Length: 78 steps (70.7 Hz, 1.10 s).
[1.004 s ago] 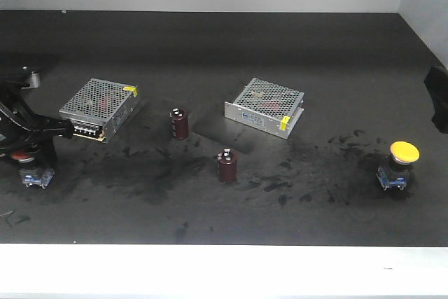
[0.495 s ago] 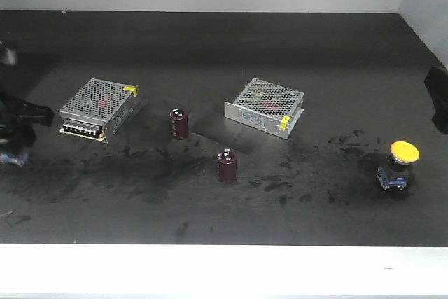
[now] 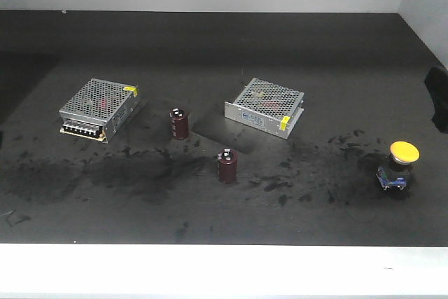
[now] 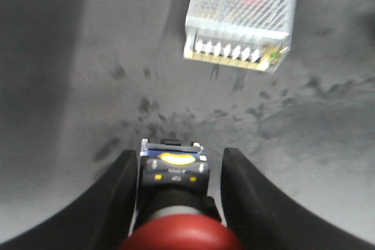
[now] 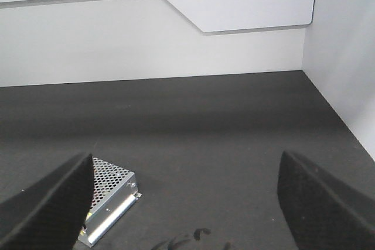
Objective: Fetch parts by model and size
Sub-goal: 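Lift the red-capped button with the left gripper off the bench, then lower the right gripper onto the yellow-capped button and close it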
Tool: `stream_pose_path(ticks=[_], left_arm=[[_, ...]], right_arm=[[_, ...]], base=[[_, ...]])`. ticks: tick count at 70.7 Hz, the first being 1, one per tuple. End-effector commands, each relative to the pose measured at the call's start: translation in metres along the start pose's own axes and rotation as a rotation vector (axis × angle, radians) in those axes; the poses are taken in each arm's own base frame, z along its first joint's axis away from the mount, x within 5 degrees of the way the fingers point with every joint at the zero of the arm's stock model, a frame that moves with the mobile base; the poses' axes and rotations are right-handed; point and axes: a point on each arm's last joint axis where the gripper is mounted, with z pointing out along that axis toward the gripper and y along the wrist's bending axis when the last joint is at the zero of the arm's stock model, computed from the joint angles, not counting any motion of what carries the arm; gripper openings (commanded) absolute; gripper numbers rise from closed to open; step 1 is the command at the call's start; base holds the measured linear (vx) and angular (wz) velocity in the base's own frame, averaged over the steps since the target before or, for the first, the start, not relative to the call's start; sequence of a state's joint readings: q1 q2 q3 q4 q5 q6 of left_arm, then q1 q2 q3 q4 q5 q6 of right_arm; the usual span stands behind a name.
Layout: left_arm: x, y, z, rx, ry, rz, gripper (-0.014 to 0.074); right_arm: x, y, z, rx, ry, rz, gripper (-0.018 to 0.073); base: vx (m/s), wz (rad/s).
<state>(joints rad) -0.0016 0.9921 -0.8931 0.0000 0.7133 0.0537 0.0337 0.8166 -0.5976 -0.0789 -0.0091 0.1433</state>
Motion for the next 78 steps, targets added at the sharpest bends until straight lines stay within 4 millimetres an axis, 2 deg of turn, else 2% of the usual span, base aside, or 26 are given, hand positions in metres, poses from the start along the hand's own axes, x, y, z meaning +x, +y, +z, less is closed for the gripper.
stream_pose_path(ticks=[1, 21, 38, 48, 62, 78], left_arm=[[0.003, -0.002, -0.025, -0.004, -0.185, 0.023, -0.0005], [0.051, -0.004, -0.054, -0.021, -0.395, 0.046, -0.0004], [0.081, -0.005, -0.070, -0.031, -0.531, 0.045, -0.0004], [0.090, -0.006, -0.077, -0.034, -0.579, 0.044, -0.0004], [0.090, -0.006, -0.081, -0.037, -0.609, 0.044, -0.0004], [0.089, -0.005, -0.083, -0.038, -0.633, 0.044, -0.0004]], right_arm=[[-0.019, 0.001, -0.002, -0.007, -0.114, -0.008, 0.0594], [-0.019, 0.001, -0.002, -0.007, -0.114, -0.008, 0.0594], [-0.018, 0.001, -0.002, -0.006, -0.107, -0.010, 0.0594], [-0.016, 0.000, -0.002, -0.001, -0.077, -0.012, 0.0594], [-0.011, -0.001, -0.001, 0.015, 0.027, -0.015, 0.0594], [-0.040, -0.002, 0.014, 0.058, 0.252, -0.011, 0.0594]], base=[[0.00, 0.00], [0.00, 0.00], [0.00, 0.00], [0.00, 0.00], [0.00, 0.00], [0.00, 0.00]])
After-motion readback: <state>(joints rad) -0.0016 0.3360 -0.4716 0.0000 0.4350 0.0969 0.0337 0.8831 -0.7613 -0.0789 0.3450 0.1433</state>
